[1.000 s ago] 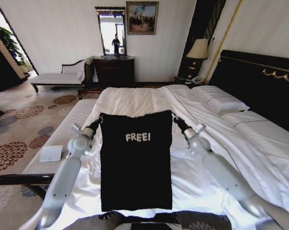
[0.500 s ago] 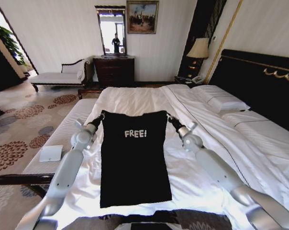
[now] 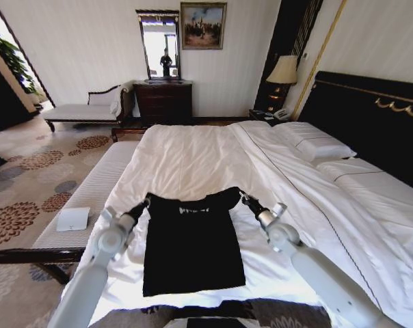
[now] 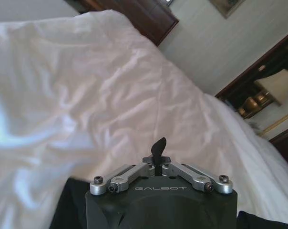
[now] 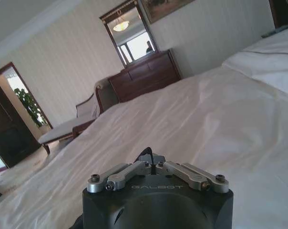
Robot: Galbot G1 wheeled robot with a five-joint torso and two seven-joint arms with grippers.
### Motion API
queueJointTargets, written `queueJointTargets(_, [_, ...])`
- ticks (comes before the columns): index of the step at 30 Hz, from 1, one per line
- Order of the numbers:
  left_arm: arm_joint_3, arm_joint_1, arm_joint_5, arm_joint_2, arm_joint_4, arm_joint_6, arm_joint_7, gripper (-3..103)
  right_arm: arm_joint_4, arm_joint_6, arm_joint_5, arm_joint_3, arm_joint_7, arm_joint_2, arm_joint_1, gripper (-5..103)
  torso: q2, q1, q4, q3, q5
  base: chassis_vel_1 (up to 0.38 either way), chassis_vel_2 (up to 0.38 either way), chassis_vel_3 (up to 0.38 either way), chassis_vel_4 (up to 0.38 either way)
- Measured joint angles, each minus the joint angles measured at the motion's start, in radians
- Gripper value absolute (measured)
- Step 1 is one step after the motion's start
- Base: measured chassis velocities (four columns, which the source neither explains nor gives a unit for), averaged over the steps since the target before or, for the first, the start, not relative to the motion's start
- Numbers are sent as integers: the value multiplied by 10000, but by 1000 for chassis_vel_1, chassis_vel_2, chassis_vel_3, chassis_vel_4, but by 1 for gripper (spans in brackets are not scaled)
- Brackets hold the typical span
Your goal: Fold the clothes on the bed.
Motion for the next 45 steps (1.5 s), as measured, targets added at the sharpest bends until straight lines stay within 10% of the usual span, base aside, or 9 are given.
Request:
queueJointTargets(10, [-755,1722,1458,-472,-499,553,17,1,971,-36,-865,549,718,42,-3006,0,0,1,-3,1,5,0,0,0,0])
queueJointTargets(45, [-968,3038,2811,-886,-679,459,620,1,1944,353,-1281,629,1708,309,-4938,0,-2,2,-2,2,5,0,0,0,0])
